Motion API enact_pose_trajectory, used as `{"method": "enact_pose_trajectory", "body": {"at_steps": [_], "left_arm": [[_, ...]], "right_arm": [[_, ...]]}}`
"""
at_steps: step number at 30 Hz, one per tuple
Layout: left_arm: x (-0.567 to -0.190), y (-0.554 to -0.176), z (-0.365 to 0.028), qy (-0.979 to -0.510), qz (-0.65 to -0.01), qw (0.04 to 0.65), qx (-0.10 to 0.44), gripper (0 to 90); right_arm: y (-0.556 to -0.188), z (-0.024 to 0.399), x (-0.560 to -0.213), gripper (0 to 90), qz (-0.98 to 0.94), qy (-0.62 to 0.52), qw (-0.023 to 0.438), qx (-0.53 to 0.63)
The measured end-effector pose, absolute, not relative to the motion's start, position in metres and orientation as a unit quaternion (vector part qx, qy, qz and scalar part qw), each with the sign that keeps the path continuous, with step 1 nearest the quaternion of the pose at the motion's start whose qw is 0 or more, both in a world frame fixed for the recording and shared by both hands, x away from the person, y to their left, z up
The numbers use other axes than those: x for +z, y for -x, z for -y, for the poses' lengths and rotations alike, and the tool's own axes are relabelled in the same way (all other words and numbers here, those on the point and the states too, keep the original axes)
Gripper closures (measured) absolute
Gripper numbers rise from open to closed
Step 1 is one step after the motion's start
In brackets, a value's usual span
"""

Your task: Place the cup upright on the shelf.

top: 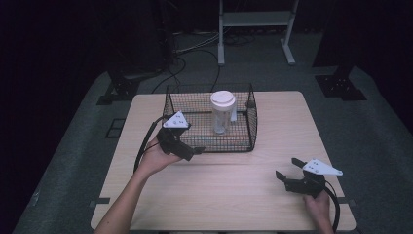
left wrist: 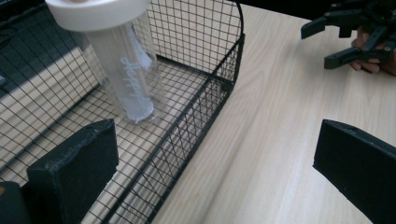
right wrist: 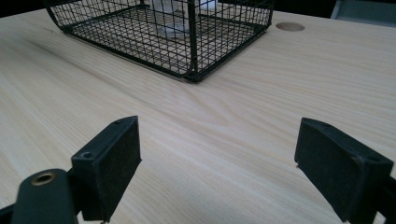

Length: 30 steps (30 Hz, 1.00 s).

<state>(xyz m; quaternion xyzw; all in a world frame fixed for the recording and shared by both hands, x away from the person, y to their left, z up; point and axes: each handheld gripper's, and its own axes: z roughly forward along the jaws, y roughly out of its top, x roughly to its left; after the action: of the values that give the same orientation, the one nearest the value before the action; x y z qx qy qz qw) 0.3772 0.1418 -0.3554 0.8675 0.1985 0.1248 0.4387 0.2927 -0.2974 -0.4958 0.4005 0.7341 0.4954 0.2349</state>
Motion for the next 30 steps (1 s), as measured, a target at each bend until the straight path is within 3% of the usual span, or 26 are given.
{"method": "enact_pose_trajectory", "body": {"at_steps": [30], "left_arm": [[-0.388, -0.347, -0.17, -0.861, -0.213, 0.447, 0.118, 0.0]], "right_arm": [[-0.293, 0.297, -0.496, 13.5, -0.735, -0.404, 0.235, 0.491]]}}
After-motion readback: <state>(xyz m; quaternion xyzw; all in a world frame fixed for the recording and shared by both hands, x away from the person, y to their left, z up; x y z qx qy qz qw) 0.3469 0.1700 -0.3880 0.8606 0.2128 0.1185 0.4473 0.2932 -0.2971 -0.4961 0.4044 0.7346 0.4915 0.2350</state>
